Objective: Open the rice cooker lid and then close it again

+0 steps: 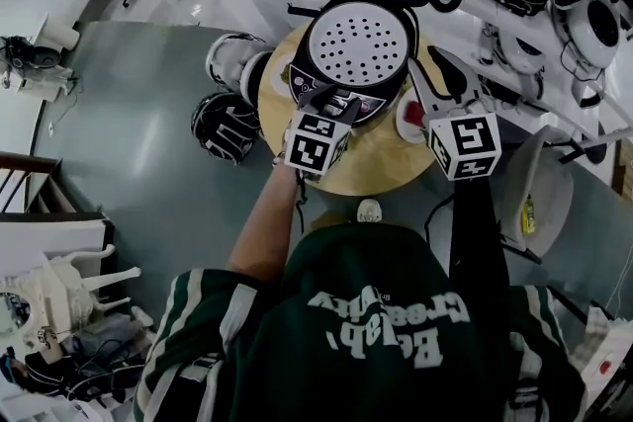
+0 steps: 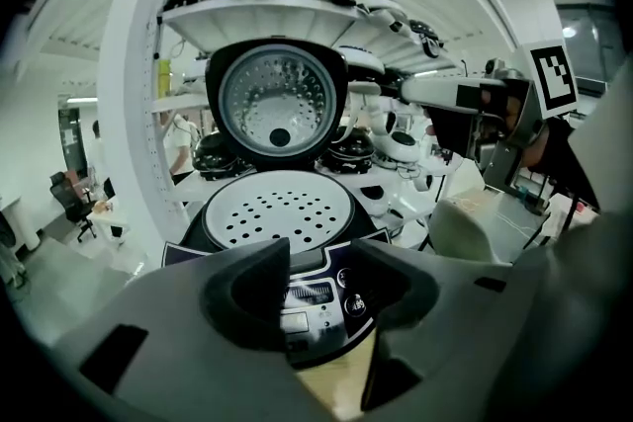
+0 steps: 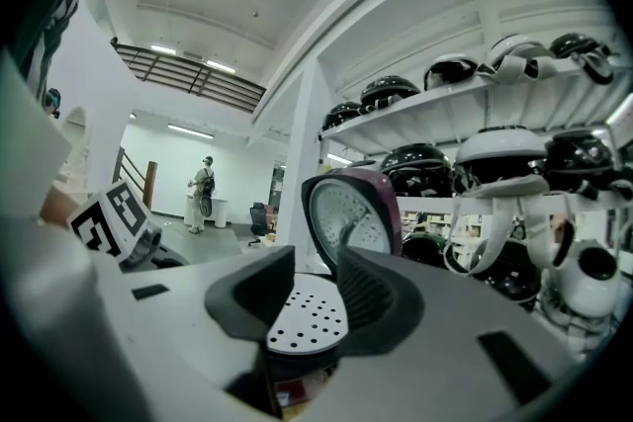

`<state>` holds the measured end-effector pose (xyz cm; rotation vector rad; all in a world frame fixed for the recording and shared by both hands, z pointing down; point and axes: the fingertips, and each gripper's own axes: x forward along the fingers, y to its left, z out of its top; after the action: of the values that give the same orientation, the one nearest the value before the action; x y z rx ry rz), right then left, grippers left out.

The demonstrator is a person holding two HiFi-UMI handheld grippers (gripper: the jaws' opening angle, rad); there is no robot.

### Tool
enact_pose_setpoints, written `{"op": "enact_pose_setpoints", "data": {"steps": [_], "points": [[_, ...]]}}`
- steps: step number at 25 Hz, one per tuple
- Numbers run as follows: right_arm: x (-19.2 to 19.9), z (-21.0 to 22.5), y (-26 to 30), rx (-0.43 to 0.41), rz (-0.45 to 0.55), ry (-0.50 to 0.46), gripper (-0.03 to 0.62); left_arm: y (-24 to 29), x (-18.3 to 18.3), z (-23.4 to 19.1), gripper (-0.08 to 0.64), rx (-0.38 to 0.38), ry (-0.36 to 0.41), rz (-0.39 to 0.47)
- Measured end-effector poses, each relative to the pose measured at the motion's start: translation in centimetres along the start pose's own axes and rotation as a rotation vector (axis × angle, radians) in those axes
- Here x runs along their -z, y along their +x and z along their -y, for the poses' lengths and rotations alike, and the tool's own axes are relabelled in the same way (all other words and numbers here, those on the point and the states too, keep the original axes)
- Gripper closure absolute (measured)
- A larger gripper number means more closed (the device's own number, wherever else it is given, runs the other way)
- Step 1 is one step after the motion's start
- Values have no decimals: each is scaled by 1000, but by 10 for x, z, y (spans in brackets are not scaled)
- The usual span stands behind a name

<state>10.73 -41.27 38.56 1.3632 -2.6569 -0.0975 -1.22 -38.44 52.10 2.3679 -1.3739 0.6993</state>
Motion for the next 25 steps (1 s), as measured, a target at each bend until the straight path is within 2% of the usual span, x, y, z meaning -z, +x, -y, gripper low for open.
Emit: {"op": "enact_pose_setpoints", "data": {"steps": [14, 19, 25], "points": [[-8, -11, 6, -17, 13, 9, 453, -3, 3, 0, 365, 2, -3, 23], [-10, -12, 8, -20, 10, -6, 451, -2, 3, -2, 365, -27, 47, 54], [-21, 5, 13, -1, 14, 9, 438, -2, -2, 0, 357, -33, 64, 109]]}}
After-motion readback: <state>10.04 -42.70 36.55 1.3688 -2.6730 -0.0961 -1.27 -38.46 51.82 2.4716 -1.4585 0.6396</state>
